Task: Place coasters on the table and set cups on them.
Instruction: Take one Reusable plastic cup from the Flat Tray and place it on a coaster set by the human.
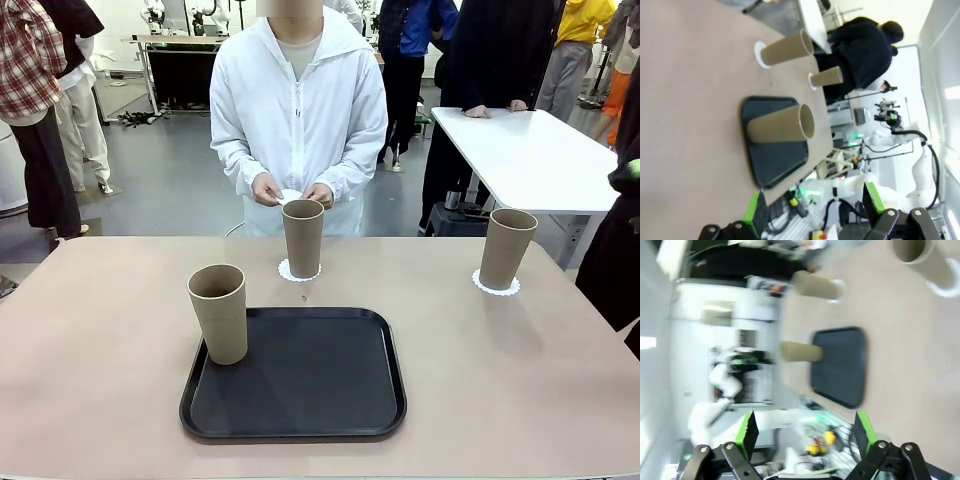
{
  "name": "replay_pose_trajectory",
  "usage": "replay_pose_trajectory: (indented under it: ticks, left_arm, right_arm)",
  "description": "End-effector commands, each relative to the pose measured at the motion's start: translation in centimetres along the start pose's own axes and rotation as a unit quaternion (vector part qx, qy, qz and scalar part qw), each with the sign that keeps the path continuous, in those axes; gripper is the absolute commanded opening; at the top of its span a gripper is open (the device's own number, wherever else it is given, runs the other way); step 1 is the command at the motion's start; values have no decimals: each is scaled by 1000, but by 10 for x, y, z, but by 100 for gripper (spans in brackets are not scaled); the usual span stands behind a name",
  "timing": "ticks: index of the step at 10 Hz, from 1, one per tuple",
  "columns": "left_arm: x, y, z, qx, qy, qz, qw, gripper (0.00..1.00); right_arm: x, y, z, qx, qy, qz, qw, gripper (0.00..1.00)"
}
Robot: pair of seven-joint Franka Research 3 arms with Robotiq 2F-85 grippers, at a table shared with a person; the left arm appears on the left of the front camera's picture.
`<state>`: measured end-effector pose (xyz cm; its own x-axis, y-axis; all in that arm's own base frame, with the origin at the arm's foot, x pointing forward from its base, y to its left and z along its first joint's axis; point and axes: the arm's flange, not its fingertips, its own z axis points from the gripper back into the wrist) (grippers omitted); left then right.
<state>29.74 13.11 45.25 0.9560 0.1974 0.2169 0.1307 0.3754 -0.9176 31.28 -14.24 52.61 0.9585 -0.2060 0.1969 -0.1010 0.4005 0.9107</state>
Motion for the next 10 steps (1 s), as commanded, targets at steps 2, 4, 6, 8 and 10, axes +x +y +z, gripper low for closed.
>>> replay_pose_trajectory:
  ticks: [2, 4, 6, 8, 10]
  left_arm:
    - [-1, 0, 1, -8, -4, -6, 1000, 100]
    - [-1, 0, 1, -8, -4, -6, 1000, 100]
    - [-1, 0, 1, -8, -4, -6, 1000, 100]
    - [-1, 0, 1, -8, -4, -6, 1000, 100]
    - [-1, 0, 1, -8, -4, -6, 1000, 100]
  right_arm:
    - [10, -51, -2, 160, 62, -28, 985, 100]
    - [3, -74, -5, 154, 94, -56, 982, 100]
    - [2, -85, -4, 116, 126, -62, 983, 100]
    - [5, -94, -6, 82, 154, -16, 985, 100]
    - [13, -104, -12, 78, 151, 0, 985, 100]
